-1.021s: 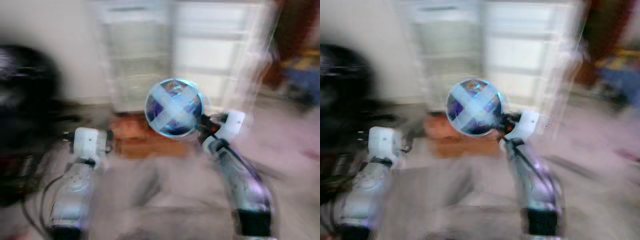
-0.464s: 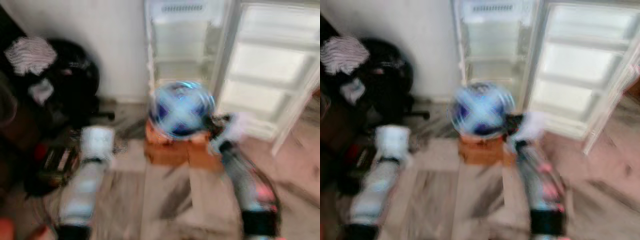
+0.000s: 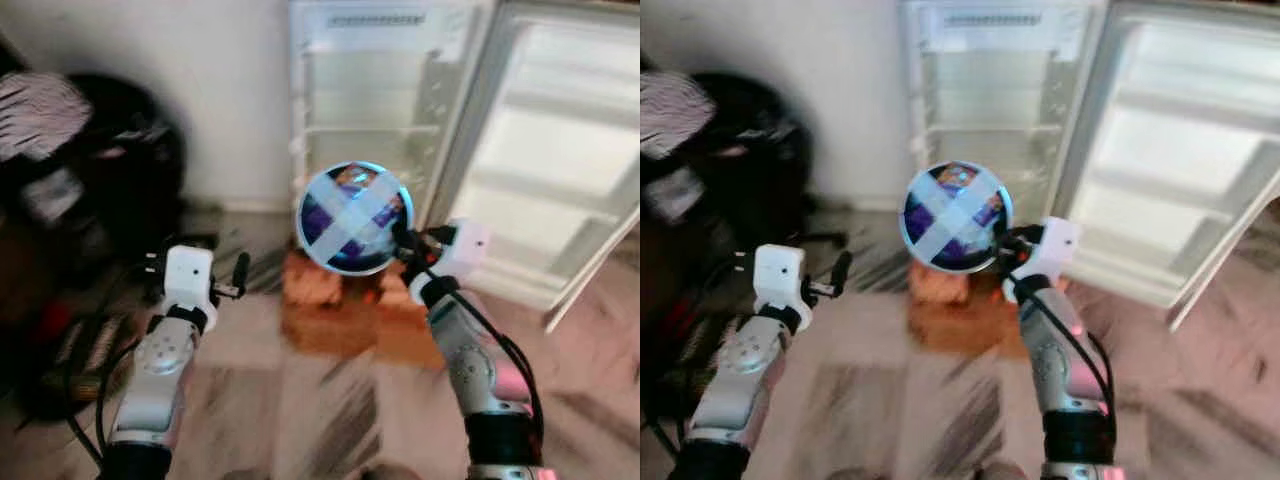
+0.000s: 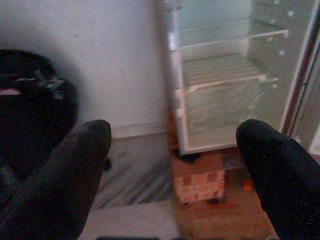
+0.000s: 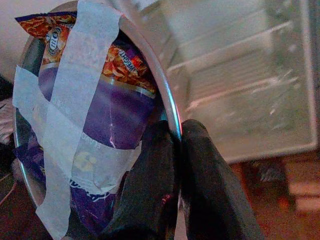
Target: Restocking fridge
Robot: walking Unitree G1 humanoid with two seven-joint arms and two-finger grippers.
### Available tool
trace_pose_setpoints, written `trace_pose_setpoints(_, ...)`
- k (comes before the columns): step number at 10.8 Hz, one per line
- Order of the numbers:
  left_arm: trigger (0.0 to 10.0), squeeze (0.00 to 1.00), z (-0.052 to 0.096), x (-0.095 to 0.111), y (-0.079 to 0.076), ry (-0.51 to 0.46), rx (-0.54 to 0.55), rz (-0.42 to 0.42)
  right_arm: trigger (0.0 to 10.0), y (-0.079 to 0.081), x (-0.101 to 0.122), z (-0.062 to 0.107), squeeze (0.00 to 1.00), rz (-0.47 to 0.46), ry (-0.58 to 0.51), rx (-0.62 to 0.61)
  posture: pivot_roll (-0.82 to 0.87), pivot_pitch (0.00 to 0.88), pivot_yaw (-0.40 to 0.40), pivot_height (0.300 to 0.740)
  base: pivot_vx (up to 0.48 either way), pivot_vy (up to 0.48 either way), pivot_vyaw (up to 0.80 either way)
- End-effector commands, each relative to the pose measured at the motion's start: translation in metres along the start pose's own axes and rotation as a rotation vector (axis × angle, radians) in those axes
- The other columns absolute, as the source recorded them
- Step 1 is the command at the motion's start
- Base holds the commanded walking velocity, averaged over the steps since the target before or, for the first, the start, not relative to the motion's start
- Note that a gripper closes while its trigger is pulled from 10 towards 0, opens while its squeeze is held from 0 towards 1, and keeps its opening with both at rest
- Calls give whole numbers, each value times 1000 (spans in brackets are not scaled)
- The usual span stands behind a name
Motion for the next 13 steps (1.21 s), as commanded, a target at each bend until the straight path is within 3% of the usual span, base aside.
trace_pose_setpoints(1,10000,0,-1,5,2,-20,-1,-23,10000,2,8,-3,0,9,-36,0,27,0,2,740,439,0,0)
trace_pose_setpoints(7,10000,0,-1,5,1,-21,2,-30,10000,-4,7,-4,0,35,-32,-24,36,0,-5,740,439,0,0)
trace_pose_setpoints(8,10000,0,-1,3,3,-12,22,12,10000,-5,6,-4,0,36,-31,-26,36,0,-5,740,420,0,0)
trace_pose_setpoints(13,10000,0,1,11,-7,-55,-52,36,10000,-4,2,-5,0,43,-17,-27,41,0,-13,740,366,268,0)
Point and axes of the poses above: a point about 5 cm out from each wrist's last joint towards the gripper, its own z axis pointing back from the gripper into the wrist, its own x axis along the axis of the wrist's last joint, y = z × x, the point moved 1 cm from there along -z, pointing out of the wrist towards the gripper, and after that the axes turned 11 degrees about -z, right-handed, at the moved point
